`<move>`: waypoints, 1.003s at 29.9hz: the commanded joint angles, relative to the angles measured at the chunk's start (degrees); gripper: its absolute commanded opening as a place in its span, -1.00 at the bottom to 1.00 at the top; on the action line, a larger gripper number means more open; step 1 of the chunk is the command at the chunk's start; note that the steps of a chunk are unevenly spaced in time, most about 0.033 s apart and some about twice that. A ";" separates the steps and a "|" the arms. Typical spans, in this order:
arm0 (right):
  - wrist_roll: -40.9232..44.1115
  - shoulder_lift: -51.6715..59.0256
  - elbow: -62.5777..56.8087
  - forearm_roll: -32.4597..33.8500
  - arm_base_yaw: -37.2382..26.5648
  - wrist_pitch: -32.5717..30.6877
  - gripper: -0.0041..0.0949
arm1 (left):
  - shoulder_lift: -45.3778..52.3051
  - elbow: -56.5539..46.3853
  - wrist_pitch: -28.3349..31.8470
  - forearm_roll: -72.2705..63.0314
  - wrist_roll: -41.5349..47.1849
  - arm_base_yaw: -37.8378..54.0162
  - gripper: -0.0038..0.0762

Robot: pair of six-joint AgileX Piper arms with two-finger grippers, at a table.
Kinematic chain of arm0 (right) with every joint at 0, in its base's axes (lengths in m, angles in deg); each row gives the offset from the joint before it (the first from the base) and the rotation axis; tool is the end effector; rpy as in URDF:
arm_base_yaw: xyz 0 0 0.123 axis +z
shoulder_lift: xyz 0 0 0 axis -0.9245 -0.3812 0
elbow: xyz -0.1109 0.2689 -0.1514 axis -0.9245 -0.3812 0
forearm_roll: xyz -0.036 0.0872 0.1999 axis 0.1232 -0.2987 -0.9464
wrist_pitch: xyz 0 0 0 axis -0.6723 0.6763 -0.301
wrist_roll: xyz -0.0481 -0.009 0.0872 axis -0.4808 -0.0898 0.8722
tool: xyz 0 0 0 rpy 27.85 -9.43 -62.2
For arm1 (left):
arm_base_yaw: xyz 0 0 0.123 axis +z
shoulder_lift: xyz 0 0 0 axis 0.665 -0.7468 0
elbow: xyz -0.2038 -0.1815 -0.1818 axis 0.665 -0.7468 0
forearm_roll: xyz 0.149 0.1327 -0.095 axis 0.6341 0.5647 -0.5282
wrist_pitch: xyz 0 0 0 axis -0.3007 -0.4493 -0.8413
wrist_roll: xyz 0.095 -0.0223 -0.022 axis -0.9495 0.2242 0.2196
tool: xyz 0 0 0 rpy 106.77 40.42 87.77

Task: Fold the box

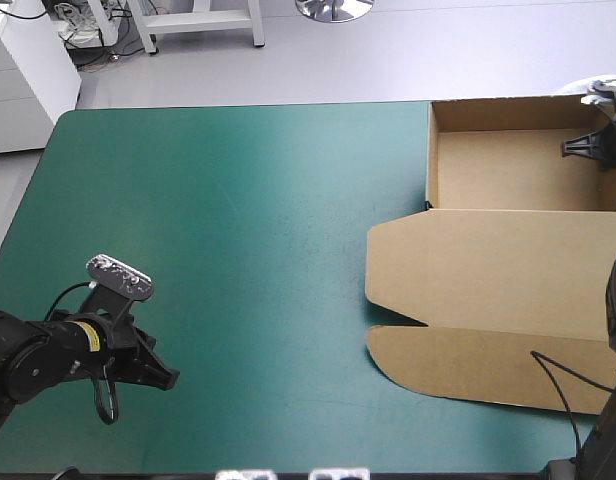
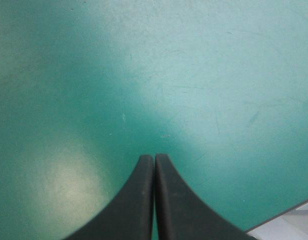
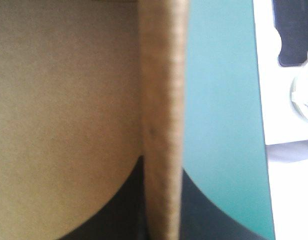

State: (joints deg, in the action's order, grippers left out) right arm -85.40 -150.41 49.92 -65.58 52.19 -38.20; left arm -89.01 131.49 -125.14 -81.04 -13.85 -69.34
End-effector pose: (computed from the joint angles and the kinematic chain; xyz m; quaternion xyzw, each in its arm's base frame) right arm 0.4235 -0.1220 0.3675 0.0105 0.9672 -0.0895 0.2374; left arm 0.0660 -0.0324 0.3700 0.2534 0.9339 -0.0447 0.2482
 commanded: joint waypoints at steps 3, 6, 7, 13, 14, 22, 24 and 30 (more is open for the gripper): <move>-0.46 1.45 1.86 -4.00 -5.29 0.88 -0.96 | 0.32 1.35 1.20 -0.19 0.59 0.05 -0.92; -0.46 0.26 1.86 -4.48 -6.67 0.52 -0.96 | 0.32 1.35 1.68 0.04 0.59 0.05 -0.92; -0.46 0.12 1.86 -4.48 -6.82 0.32 -0.96 | 0.32 1.35 1.68 0.04 0.59 0.05 -0.93; 0.10 -1.27 1.86 -4.18 -7.64 0.44 -0.82 | 0.32 1.35 1.18 -0.08 0.59 0.05 -0.93; -0.43 -1.39 1.86 -4.08 -7.64 0.44 -0.73 | 0.32 1.35 0.90 -0.21 0.59 0.05 -0.93; 0.43 -1.39 1.86 -3.82 -7.64 1.82 0.42 | 0.32 1.35 0.35 -0.21 0.59 0.05 -0.93; 2.38 -1.39 1.97 -2.35 -7.70 1.86 0.61 | 0.32 1.35 0.35 -0.21 0.59 0.05 -0.93; 4.31 0.25 2.35 -0.60 -7.70 0.83 0.65 | 0.32 1.35 0.72 -0.21 0.59 0.05 -0.93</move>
State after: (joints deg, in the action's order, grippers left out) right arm -81.70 -155.19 50.10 -67.09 45.13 -38.20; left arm -89.01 131.49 -125.14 -81.04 -13.85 -69.34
